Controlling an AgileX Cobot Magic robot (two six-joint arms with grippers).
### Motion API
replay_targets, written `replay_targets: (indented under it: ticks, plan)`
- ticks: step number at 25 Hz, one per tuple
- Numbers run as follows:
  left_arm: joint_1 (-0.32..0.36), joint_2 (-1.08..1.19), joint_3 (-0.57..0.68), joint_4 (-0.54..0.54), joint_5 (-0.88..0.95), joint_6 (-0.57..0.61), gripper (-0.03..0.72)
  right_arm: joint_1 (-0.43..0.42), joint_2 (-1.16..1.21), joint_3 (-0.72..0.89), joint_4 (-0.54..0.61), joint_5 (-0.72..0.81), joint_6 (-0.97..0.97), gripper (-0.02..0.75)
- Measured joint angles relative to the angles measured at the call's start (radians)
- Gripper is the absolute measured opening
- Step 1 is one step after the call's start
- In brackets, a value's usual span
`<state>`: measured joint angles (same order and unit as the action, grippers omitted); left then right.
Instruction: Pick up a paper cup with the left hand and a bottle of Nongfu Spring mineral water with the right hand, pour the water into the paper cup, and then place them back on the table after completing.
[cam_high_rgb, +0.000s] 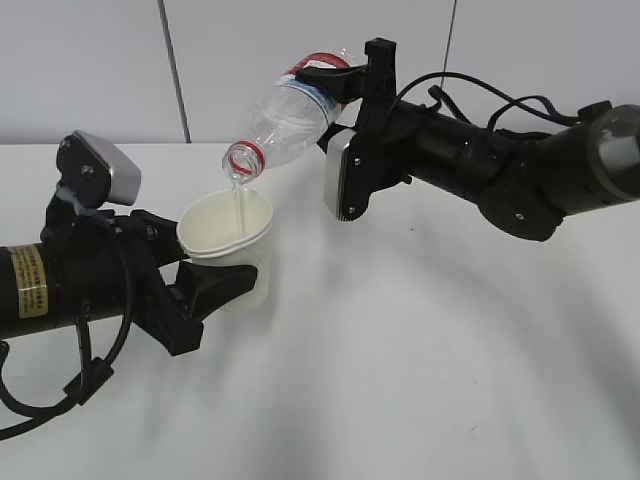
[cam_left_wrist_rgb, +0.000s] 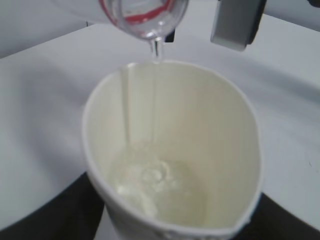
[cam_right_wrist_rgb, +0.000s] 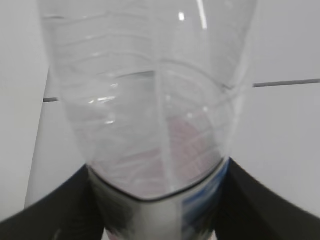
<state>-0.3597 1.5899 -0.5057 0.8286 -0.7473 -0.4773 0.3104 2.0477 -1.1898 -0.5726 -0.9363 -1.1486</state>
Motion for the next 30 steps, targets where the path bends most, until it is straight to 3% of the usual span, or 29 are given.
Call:
replay_targets:
  ticks: [30]
  plan:
    - [0.000,0.032,0.000,0.034,-0.021,-0.018,0.436,0.000,0.000,0.000,-0.035,-0.001,-0.061,0.415]
